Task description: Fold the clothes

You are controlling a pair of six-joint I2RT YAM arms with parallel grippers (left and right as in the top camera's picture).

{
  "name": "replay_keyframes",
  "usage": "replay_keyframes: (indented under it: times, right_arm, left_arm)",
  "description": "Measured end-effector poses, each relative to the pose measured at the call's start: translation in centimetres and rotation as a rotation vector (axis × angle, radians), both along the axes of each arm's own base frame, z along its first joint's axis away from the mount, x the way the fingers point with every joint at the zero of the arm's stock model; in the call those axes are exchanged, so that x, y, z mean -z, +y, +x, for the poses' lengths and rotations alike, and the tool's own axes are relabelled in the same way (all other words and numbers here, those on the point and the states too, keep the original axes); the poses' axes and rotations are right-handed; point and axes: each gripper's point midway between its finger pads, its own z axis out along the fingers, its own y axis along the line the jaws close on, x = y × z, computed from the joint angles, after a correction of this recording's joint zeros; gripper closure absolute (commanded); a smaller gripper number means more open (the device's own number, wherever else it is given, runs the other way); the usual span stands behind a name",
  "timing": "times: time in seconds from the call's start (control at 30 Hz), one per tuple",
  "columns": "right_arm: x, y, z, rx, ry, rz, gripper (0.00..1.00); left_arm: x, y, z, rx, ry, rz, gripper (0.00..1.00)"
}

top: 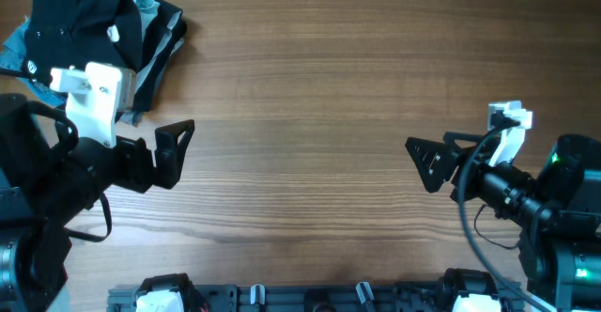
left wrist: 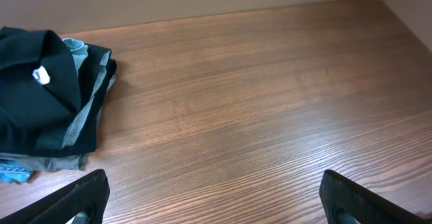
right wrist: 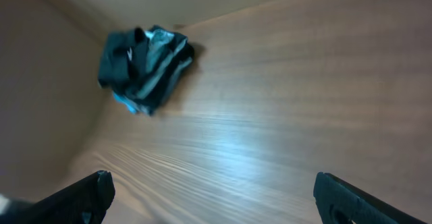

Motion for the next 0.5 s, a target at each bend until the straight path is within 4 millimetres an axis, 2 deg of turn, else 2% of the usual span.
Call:
replay_keyframes:
  times: [0.1,0.23,0.37,0.5]
  right_arm:
    - [0.8,0.0,-0.5,0.026,0.075,0.037,0.0]
    - [0.7,0.0,-0.6,-0.009,0.023,-0.017,0.0]
    - [-0.9,0.3,-1.3,-0.096,-0.176,-0.16,0.0]
    - [-3.8,1.0,-3.1,-0.22,-0.519,-0.387,0.0]
  left_arm:
    - [0.0,0.1,0.0,-0.004,0.0,0.003,0.0]
    - [0.0,0.1,0.0,-0.005,0.0,0.004,0.0]
    - [0.0,0.1,0.0,-0.005,0.0,0.004,0.0]
    - [0.0,0.1,0.0,-0.005,0.0,0.004,0.0]
